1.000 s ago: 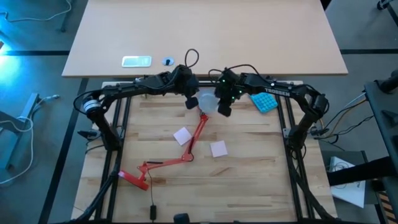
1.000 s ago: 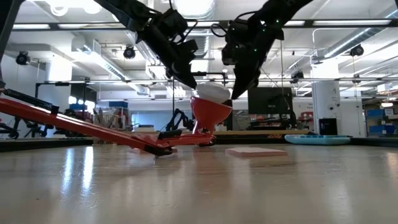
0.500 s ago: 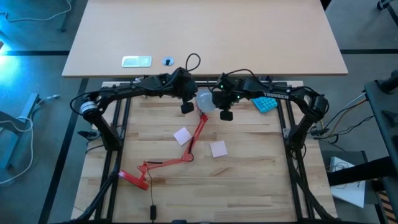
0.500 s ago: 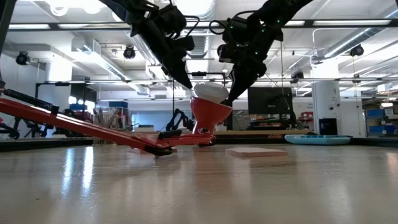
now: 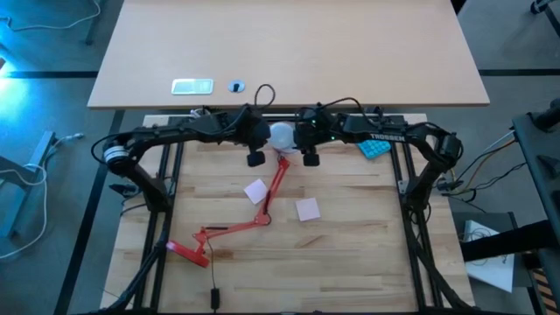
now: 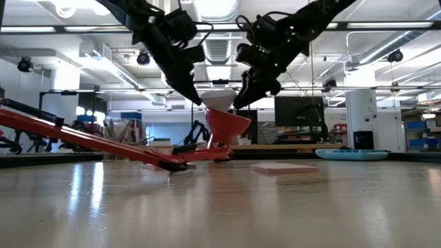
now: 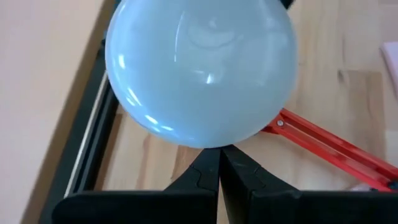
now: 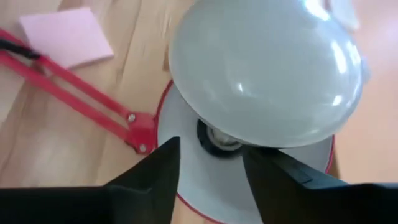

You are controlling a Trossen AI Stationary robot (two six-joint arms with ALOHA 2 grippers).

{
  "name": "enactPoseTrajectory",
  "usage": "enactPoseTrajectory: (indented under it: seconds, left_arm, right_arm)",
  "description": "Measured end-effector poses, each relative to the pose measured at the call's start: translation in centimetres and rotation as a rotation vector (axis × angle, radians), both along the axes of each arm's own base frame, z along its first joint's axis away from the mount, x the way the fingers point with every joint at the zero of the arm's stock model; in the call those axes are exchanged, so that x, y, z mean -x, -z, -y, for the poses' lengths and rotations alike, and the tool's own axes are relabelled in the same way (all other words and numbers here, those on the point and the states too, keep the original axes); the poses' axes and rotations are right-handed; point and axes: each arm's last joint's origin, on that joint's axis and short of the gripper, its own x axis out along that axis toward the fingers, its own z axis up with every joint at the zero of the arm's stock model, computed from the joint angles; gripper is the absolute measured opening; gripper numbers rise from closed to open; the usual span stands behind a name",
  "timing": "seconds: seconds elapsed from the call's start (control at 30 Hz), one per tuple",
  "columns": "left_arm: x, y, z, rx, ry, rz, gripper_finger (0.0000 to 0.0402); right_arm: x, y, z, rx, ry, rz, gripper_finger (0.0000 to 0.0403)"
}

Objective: Screw lightbulb
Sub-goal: Remove the lightbulb from the red lamp

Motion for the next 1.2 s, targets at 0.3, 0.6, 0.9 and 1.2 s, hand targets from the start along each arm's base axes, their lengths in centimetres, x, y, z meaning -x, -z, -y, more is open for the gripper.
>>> enactPoseTrajectory:
  seconds: [0.3, 0.6, 0.9, 1.2]
  left_arm:
    - [1.5, 0.6, 0.4, -0.091, -0.061, 0.101, 0.0000]
    - [1.1, 0.9, 0.3, -0.101, -0.054, 0.107, 0.0000]
    - [2.0, 0.6, 0.6, -0.114, -0.066, 0.035, 0.0000]
    - [4.2, -0.6, -1.9, -0.193, -0.207, 0.046, 0.0000]
  right_arm:
    - [0.0, 1.8, 0.5, 0.050, 0.041, 0.207, 0.0207]
    - [-0.8, 4.6, 1.2, 0.020, 0.109, 0.373, 0.0229]
    - [-1.8, 5.4, 1.7, -0.028, 0.154, 0.481, 0.0226]
    - [-2.3, 5.1, 2.2, -0.093, 0.212, 0.555, 0.0228]
